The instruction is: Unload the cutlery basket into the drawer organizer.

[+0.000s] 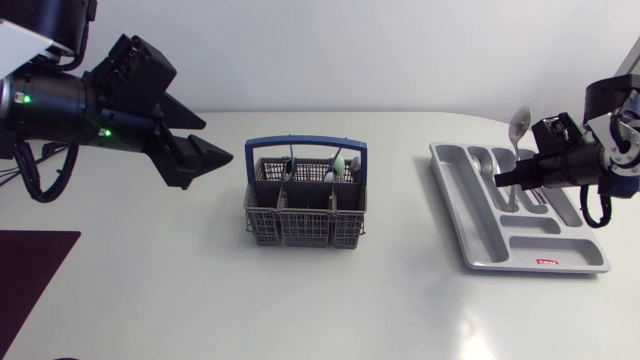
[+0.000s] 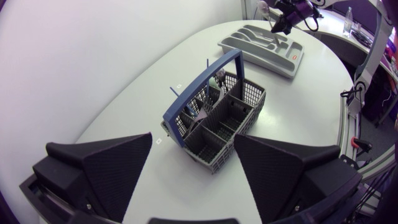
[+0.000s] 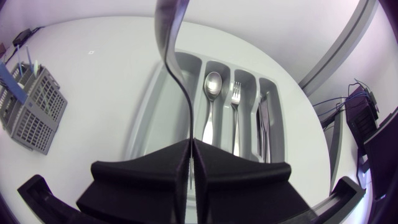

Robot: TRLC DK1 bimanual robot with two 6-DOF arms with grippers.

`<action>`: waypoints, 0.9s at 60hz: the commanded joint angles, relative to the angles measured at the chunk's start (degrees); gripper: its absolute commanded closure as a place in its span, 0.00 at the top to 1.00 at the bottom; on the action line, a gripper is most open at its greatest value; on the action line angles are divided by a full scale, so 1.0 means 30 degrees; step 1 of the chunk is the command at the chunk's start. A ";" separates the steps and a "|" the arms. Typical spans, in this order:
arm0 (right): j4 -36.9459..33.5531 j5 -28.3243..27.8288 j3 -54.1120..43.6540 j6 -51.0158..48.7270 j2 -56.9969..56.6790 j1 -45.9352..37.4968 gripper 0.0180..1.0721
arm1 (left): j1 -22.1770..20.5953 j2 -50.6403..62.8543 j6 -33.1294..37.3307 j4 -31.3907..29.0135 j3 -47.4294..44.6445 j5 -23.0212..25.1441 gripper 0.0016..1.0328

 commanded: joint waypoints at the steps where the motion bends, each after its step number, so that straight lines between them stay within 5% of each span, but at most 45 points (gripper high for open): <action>1: 0.0435 0.0346 0.1110 0.0790 0.1435 -0.0268 0.06 | 0.0170 -0.0484 -0.0256 0.0206 -0.0582 -0.0205 0.90; 54: -0.0356 0.3452 0.7907 0.2489 1.0781 0.0318 0.11 | 0.0463 -0.2593 -0.0139 0.1290 -0.4185 -0.1670 0.93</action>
